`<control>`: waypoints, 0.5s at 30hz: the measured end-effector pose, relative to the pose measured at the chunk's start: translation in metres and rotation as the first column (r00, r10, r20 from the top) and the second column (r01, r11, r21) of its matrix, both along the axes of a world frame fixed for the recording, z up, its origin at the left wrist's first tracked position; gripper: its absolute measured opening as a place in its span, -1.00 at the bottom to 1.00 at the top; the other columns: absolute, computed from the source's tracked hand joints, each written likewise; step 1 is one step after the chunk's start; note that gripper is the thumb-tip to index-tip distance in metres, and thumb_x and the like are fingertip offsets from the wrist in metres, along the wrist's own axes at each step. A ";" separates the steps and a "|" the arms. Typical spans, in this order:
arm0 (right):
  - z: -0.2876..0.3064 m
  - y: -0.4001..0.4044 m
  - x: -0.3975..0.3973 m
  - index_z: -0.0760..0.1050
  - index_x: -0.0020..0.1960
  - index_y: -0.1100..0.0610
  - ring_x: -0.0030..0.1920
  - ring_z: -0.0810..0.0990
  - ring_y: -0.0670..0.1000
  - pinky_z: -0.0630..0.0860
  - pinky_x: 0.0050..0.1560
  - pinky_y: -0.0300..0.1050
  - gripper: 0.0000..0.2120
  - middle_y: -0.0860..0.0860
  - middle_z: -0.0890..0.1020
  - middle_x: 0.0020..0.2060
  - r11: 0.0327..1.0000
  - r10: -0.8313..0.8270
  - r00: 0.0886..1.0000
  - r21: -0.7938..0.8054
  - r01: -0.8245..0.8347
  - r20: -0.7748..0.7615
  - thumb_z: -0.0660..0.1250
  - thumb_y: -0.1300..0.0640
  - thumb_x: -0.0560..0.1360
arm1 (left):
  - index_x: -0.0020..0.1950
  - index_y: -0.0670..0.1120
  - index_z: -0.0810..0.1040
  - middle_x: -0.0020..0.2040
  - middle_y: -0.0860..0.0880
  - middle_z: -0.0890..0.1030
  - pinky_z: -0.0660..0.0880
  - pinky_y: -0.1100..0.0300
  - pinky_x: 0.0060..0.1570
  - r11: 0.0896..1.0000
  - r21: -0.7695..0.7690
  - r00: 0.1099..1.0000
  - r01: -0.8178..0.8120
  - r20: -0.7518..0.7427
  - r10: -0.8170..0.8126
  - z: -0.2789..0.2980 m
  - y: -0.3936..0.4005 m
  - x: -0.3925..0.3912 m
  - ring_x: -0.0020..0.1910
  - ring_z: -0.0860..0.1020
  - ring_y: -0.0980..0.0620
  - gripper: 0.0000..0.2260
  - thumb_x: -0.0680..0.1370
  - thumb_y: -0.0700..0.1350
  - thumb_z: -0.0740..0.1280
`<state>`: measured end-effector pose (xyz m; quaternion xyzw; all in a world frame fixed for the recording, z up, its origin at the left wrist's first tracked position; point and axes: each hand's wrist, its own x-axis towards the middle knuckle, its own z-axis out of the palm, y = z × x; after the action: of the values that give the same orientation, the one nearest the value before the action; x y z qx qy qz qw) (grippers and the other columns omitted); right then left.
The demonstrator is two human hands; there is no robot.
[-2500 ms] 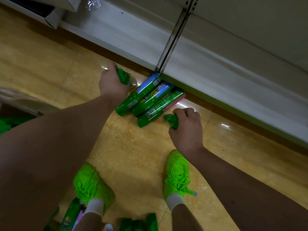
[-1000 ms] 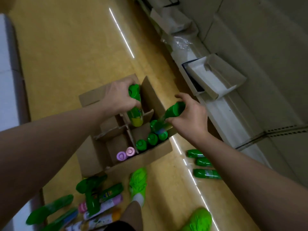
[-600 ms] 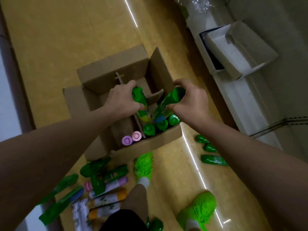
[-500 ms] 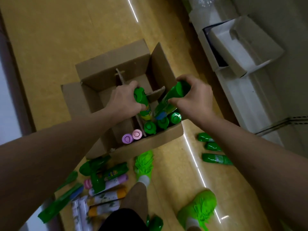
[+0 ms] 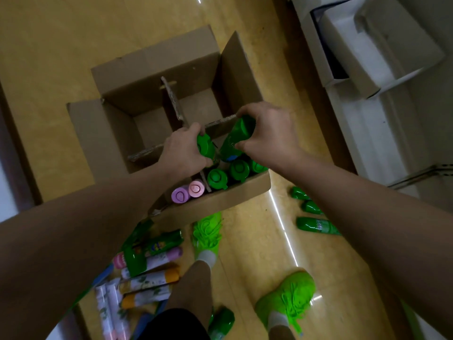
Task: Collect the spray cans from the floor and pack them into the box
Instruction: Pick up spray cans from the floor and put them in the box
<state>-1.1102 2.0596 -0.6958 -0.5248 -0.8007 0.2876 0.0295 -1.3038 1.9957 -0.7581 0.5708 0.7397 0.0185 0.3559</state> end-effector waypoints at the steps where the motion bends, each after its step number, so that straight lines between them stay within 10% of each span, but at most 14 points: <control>1: -0.010 -0.001 -0.003 0.54 0.24 0.07 0.12 0.55 0.04 0.58 0.05 0.00 -0.51 0.02 0.60 0.09 0.999 0.037 0.999 0.007 -0.037 0.021 0.51 0.18 0.32 | 0.24 0.06 0.38 0.04 0.01 0.46 0.32 0.11 -0.13 1.000 -0.006 1.000 0.007 0.005 -0.007 -0.006 -0.001 0.002 -0.01 0.43 0.00 -0.39 0.30 0.05 0.59; 15: -0.145 0.002 -0.031 0.54 0.11 0.02 0.03 0.50 0.08 0.47 0.17 0.11 -0.67 0.01 0.58 0.05 0.931 0.363 0.901 -0.113 -0.346 0.236 0.43 0.24 0.37 | 0.31 -0.10 0.44 0.10 -0.11 0.57 0.55 -0.06 0.04 0.956 -0.044 0.957 0.291 0.016 -0.290 -0.096 0.003 0.004 0.08 0.54 -0.11 -0.41 0.32 -0.26 0.52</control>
<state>-1.1410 2.0616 -0.8408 -0.4033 -0.8697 0.2457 -0.1437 -1.3002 1.9992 -0.8540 0.6647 0.6464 -0.0484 0.3714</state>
